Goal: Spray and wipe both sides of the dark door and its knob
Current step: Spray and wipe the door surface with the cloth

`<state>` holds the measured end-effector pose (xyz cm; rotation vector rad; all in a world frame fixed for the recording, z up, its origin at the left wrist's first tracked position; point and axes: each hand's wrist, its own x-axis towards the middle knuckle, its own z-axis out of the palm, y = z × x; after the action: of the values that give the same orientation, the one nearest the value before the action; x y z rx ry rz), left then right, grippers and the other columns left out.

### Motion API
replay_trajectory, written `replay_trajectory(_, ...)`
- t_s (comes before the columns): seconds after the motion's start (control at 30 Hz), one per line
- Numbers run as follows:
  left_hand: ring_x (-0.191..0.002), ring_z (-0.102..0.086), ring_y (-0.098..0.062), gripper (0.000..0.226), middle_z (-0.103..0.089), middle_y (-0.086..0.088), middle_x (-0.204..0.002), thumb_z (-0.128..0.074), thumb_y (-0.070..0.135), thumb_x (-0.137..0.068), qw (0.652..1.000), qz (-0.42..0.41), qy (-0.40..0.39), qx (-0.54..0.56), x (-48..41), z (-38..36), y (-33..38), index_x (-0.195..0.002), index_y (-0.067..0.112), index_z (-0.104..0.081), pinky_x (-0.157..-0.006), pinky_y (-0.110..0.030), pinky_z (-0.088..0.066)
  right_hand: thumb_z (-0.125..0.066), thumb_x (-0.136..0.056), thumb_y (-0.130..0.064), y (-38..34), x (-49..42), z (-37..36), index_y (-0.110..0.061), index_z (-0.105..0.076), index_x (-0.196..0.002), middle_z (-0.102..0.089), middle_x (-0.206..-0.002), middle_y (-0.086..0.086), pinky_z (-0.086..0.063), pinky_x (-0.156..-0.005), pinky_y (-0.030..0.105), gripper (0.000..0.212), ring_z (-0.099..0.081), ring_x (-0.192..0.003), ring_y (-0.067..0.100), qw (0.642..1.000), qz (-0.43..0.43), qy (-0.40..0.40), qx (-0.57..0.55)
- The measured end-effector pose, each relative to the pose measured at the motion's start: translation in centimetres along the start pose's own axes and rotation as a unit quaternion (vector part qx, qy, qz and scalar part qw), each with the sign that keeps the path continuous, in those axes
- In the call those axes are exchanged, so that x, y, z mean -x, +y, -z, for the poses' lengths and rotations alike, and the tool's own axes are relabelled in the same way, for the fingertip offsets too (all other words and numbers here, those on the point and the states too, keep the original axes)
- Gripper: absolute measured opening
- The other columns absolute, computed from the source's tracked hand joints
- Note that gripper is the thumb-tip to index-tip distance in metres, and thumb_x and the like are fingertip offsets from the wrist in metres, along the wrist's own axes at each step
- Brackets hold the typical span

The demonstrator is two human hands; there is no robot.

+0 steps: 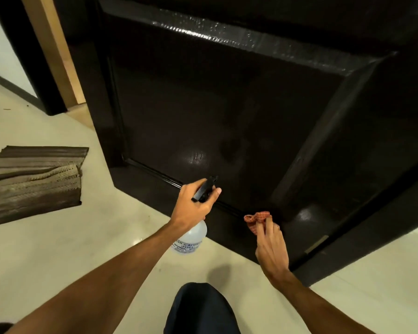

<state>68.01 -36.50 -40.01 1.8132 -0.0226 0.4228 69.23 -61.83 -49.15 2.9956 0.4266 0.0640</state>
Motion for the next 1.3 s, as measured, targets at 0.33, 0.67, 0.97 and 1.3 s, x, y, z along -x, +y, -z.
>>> replay_trajectory(0.33, -0.054, -0.055, -0.021, 0.025, -0.065, -0.010, -0.070, -0.073, 0.037, -0.096, 0.995, 0.075, 0.059, -0.038, 1.6, 5.9, -9.5, -0.084, 0.016, -0.066, -0.051, -0.048, -0.053, -0.051, -0.084, 0.003, -10.6, -6.3, -2.1, 0.000, -0.059, -0.137, -0.057, -0.126, 0.026, -0.059, -0.085, 0.040, 0.054, -0.064, -0.102, 0.037, 0.998, 0.054, 0.042, -0.013)
replay_trajectory(0.67, -0.053, -0.059, -0.014, 0.015, -0.061, 0.013, -0.062, -0.075, 0.024, -0.096, 0.981, 0.093, 0.158, -0.059, -1.5, 15.7, -14.5, -0.091, 0.012, -0.068, -0.049, -0.038, -0.056, -0.071, -0.083, -0.009, -26.8, -16.1, 1.4, -0.001, -0.055, -0.131, -0.045, -0.122, 0.018, -0.052, -0.093, 0.039, 0.051, -0.050, -0.103, 0.028, 0.979, 0.183, 0.084, 0.036)
replay_trajectory(0.97, -0.063, -0.065, -0.026, 0.020, -0.066, 0.001, -0.069, -0.073, 0.037, -0.095, 0.963, 0.122, 0.224, -0.083, -5.2, 22.7, -19.9, -0.088, 0.019, -0.067, -0.056, -0.054, -0.057, -0.055, -0.096, -0.014, -38.5, -24.3, 2.7, -0.010, -0.056, -0.131, -0.044, -0.118, 0.013, -0.045, -0.077, 0.031, 0.036, -0.044, -0.100, 0.022, 0.936, 0.298, 0.118, 0.147)
replay_trajectory(1.3, -0.060, -0.066, -0.013, 0.011, -0.067, 0.007, -0.069, -0.075, 0.029, -0.096, 0.966, 0.089, 0.232, -0.068, -8.0, 24.1, -16.8, -0.094, 0.019, -0.071, -0.052, -0.034, -0.055, -0.034, -0.106, -0.022, -38.7, -27.0, 9.1, 0.004, -0.031, -0.155, -0.028, -0.156, 0.026, -0.031, -0.119, 0.044, 0.056, -0.029, -0.145, 0.040, 0.801, 0.430, 0.230, 0.347)
